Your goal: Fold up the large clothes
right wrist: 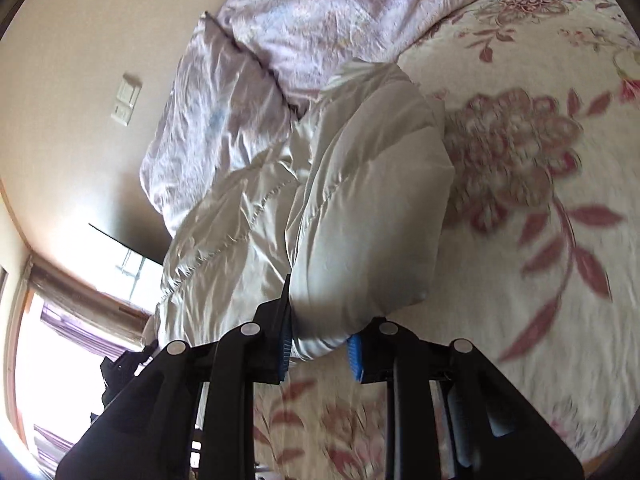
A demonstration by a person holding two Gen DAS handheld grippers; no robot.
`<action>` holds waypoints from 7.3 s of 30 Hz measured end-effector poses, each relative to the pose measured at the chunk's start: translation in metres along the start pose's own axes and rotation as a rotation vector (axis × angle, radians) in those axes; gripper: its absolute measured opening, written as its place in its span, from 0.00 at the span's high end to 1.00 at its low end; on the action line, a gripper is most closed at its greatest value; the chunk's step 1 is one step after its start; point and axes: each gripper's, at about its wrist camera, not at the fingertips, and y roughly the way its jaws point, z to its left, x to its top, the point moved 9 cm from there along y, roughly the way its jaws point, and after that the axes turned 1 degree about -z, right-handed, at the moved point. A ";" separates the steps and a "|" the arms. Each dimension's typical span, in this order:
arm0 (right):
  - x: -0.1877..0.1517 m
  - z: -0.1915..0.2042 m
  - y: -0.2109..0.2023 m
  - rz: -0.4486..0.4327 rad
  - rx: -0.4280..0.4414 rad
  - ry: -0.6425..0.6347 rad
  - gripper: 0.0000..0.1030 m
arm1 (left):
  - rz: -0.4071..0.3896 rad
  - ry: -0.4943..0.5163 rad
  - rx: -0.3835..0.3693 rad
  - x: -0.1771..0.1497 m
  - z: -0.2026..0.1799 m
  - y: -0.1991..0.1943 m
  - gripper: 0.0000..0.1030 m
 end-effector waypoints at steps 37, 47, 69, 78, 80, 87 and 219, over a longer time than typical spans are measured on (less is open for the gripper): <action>-0.011 0.156 0.122 -0.105 -0.380 -0.684 0.35 | -0.037 0.111 -0.031 -0.009 -0.006 0.015 0.25; -0.028 0.133 0.154 -0.009 -0.431 -0.722 0.31 | -0.070 0.099 -0.039 -0.007 -0.010 0.020 0.25; -0.028 0.131 0.154 -0.008 -0.412 -0.715 0.30 | -0.046 0.021 -0.151 0.002 -0.021 0.034 0.28; -0.027 0.131 0.154 -0.008 -0.410 -0.718 0.30 | -0.024 -0.129 -0.184 0.015 -0.010 0.042 0.34; -0.026 0.132 0.153 -0.009 -0.409 -0.718 0.30 | -0.017 -0.159 -0.198 0.016 -0.006 0.041 0.38; -0.026 0.134 0.152 -0.014 -0.419 -0.726 0.30 | -0.011 -0.120 -0.156 0.017 -0.007 0.037 0.48; -0.036 -0.043 -0.039 -0.215 -0.390 -0.327 0.23 | 0.310 1.381 -0.153 -0.405 -0.320 0.168 0.28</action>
